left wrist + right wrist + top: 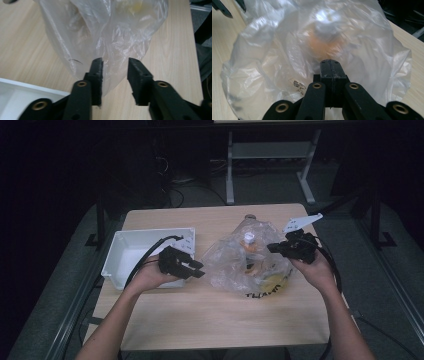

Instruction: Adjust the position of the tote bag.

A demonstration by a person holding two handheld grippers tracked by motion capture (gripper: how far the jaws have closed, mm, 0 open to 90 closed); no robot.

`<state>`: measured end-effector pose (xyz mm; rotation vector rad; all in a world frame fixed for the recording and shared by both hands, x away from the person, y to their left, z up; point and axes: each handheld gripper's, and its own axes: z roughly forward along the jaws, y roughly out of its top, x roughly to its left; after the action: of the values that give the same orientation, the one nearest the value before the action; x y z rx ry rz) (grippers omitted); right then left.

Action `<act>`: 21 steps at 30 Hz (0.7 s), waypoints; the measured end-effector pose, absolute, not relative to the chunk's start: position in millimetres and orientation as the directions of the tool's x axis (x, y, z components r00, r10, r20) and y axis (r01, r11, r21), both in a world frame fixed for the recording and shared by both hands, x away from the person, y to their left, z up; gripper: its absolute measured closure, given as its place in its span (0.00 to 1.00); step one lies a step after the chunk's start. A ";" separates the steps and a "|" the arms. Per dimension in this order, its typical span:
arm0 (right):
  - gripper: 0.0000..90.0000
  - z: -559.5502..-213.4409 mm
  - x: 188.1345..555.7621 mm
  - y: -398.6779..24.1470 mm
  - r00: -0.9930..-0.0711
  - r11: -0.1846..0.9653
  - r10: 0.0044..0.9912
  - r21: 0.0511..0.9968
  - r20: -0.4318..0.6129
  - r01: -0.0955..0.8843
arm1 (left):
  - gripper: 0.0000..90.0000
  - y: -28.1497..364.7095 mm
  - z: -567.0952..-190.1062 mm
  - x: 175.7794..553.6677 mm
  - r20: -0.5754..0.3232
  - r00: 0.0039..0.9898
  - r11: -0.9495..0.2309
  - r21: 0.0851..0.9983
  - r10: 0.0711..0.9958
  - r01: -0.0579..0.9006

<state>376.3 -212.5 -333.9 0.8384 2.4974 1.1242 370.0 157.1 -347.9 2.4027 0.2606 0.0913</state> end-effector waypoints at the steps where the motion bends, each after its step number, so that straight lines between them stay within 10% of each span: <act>1: 1.00 -333.4 375.7 -212.7 -0.794 0.531 0.608 0.751 -0.015 0.393 | 0.69 157.8 -344.0 369.5 -0.009 0.978 -0.722 0.673 0.210 0.161; 21: 0.78 -330.5 367.7 -214.9 -0.831 0.516 0.555 0.767 0.039 0.380 | 0.44 112.8 -288.5 382.6 0.032 0.976 -0.649 0.752 0.215 0.119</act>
<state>367.7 -214.9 -330.5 0.7965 2.5456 1.2101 382.6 112.8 -288.5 2.2824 0.2321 0.1487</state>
